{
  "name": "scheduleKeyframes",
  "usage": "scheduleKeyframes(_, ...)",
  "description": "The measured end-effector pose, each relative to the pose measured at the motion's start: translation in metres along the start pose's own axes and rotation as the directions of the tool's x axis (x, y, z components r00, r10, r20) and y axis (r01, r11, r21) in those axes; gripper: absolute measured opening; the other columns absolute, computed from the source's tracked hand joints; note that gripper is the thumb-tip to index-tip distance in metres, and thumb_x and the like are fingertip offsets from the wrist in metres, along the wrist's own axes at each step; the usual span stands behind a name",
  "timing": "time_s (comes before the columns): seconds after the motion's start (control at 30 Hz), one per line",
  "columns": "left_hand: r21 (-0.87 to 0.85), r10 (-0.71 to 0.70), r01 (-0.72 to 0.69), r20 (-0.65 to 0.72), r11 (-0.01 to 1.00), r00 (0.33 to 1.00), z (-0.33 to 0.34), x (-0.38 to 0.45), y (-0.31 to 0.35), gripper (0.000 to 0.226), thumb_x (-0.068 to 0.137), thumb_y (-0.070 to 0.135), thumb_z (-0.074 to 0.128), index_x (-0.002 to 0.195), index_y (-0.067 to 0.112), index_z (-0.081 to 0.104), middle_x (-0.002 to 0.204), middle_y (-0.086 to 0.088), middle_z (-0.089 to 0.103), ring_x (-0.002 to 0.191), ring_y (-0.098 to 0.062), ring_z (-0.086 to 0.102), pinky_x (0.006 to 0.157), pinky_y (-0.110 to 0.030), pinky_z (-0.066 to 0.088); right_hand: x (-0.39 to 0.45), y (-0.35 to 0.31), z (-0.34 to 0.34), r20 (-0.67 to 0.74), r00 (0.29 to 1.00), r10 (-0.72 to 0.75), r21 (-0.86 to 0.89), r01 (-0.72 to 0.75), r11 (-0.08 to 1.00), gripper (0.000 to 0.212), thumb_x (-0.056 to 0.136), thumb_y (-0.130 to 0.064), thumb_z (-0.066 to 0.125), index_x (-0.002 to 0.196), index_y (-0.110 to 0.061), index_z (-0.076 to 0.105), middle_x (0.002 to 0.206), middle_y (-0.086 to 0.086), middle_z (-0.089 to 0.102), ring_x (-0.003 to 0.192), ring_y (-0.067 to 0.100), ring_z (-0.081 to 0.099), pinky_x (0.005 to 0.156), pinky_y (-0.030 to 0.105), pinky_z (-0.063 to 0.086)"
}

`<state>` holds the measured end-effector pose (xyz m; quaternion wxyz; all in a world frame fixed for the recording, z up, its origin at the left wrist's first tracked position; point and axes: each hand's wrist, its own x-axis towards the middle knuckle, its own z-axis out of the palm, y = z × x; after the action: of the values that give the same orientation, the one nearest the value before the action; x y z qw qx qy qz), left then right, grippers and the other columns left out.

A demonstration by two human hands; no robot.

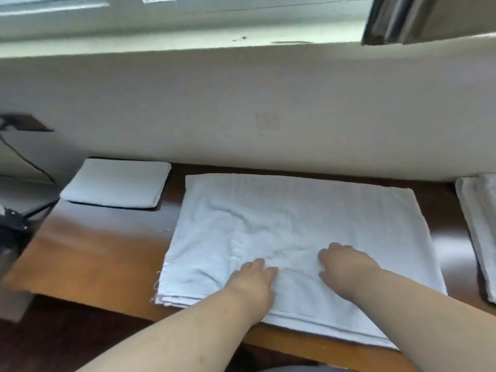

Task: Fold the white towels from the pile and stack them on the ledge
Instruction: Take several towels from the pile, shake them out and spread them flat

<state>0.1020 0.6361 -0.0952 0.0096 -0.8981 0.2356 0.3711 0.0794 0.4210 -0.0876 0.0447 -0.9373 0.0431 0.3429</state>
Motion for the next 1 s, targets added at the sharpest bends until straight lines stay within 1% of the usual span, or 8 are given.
scheduleKeyframes(0.23,-0.182,-0.205,0.180,-0.125,0.967,0.971,0.013,-0.021,-0.123,0.059,0.101,0.050,0.033,0.155,0.032,0.015,0.164,-0.001,0.004,0.150,-0.022,0.004,0.120,-0.040,0.011,0.081,-0.145,-0.079,-0.165,0.966,-0.201,0.117,0.221,0.968,0.044,0.096,-0.041,0.048,0.137,-0.028,0.051,0.135,-0.002,0.047,0.123,0.023,0.048,0.092,0.035,0.046)
scheduleKeyframes(0.33,-0.205,-0.174,0.143,-0.143,0.968,0.974,0.016,-0.020,-0.168,0.056,0.101,0.047,0.034,0.153,0.032,0.021,0.163,-0.001,0.005,0.149,-0.021,0.007,0.119,-0.038,0.015,0.130,-0.209,-0.113,-0.230,0.937,-0.264,0.125,0.298,0.946,0.044,0.098,-0.039,0.050,0.140,-0.025,0.049,0.143,0.000,0.043,0.119,0.024,0.054,0.086,0.030,0.040)
scheduleKeyframes(0.43,-0.224,-0.126,0.076,-0.217,0.972,0.968,0.018,-0.016,-0.188,0.049,0.102,0.044,0.035,0.150,0.035,0.028,0.161,0.001,0.008,0.147,-0.021,0.008,0.117,-0.038,0.016,0.182,-0.257,-0.135,-0.284,0.911,-0.300,0.113,0.343,0.933,0.047,0.098,-0.032,0.053,0.144,-0.024,0.046,0.154,0.004,0.032,0.119,0.028,0.056,0.096,0.029,0.042)
scheduleKeyframes(0.6,-0.307,-0.159,0.064,-0.294,0.950,0.942,0.031,-0.009,-0.195,0.053,0.097,0.027,0.047,0.144,0.044,0.033,0.158,0.002,0.007,0.144,-0.019,0.005,0.114,-0.032,0.007,0.249,-0.302,-0.147,-0.058,0.955,-0.291,0.026,0.293,0.956,0.053,0.095,-0.018,0.053,0.148,-0.020,0.044,0.163,0.008,0.017,0.145,0.036,0.027,0.113,0.040,0.030)
scheduleKeyframes(0.7,-0.443,-0.371,0.221,-0.289,0.869,0.883,0.037,-0.012,-0.195,0.066,0.096,0.029,0.052,0.149,0.046,0.016,0.158,0.002,-0.001,0.141,-0.019,0.012,0.112,-0.031,0.020,0.264,-0.314,-0.150,0.018,0.965,-0.261,-0.249,0.257,0.934,0.049,0.089,-0.018,0.061,0.137,-0.026,0.052,0.150,0.012,0.037,0.131,0.038,0.044,0.104,0.043,0.040)
scheduleKeyframes(0.8,-0.738,-0.596,0.341,-0.103,0.583,0.797,0.033,-0.011,-0.200,0.080,0.094,0.046,0.056,0.150,0.034,0.001,0.152,0.003,0.020,0.129,-0.014,0.040,0.094,-0.025,0.041,0.268,-0.316,-0.148,-0.026,0.929,-0.368,-0.328,0.340,0.881,0.036,0.084,-0.006,0.055,0.115,-0.025,0.054,0.112,0.011,0.058,0.086,0.032,0.058,0.071,0.033,0.048)
scheduleKeyframes(0.9,-0.817,-0.579,0.372,0.058,0.441,0.813,0.021,-0.005,-0.211,0.054,0.091,0.047,0.058,0.136,0.024,0.035,0.112,0.003,0.059,0.084,-0.016,0.062,0.067,-0.029,0.051,0.271,-0.309,-0.146,-0.137,0.913,-0.383,-0.200,0.353,0.914,0.029,0.084,-0.002,0.051,0.101,-0.025,0.054,0.100,0.008,0.054,0.082,0.030,0.054,0.064,0.029,0.039)
scheduleKeyframes(1.0,-0.809,-0.583,0.330,-0.020,0.487,0.812,0.015,-0.005,-0.219,0.027,0.090,0.047,0.053,0.092,0.020,0.053,0.097,0.002,0.053,0.086,-0.021,0.057,0.075,-0.035,0.053,0.274,-0.298,-0.145,-0.262,0.895,-0.362,0.001,0.375,0.927,0.029,0.085,0.000,0.050,0.099,-0.025,0.055,0.095,0.005,0.053,0.082,0.026,0.053,0.065,0.026,0.035)
